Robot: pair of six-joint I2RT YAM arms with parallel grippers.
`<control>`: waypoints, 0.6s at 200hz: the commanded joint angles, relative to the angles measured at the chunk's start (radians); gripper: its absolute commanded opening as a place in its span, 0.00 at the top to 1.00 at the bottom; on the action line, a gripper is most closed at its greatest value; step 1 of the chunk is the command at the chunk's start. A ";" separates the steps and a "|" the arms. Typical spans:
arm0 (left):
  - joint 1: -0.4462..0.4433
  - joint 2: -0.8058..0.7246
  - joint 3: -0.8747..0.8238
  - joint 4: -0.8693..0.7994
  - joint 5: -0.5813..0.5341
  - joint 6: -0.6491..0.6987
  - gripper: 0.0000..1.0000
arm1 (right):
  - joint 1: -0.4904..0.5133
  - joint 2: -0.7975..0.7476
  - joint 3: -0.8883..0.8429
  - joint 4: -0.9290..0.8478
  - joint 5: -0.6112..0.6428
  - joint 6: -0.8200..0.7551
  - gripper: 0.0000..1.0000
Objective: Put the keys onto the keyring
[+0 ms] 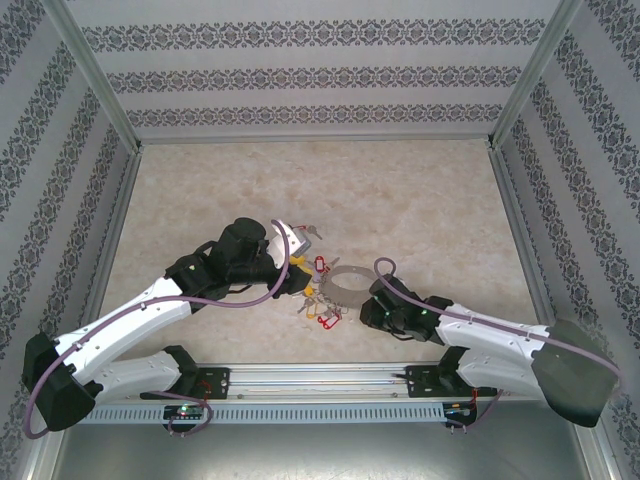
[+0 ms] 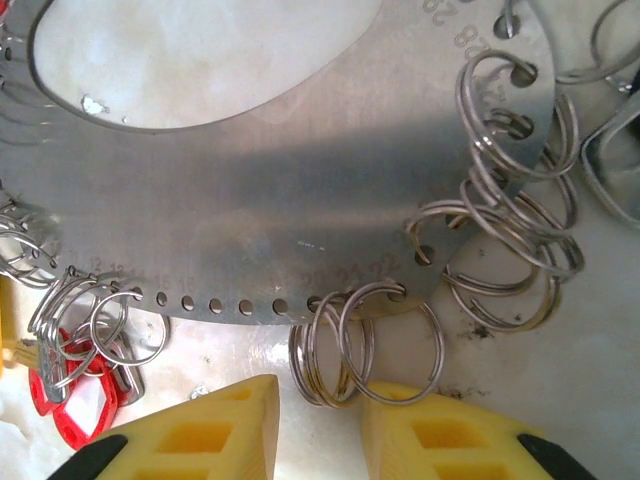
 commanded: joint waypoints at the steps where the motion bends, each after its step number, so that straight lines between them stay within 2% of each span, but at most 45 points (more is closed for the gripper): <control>1: -0.011 -0.015 0.007 0.006 0.003 -0.002 0.58 | -0.027 0.046 0.026 0.127 0.086 -0.023 0.73; 71: -0.015 -0.010 0.007 0.006 0.002 0.000 0.58 | -0.028 0.009 0.046 0.095 0.119 -0.052 0.84; 120: -0.017 -0.008 0.008 0.005 0.007 0.001 0.58 | -0.029 -0.089 0.047 -0.021 0.155 -0.078 0.96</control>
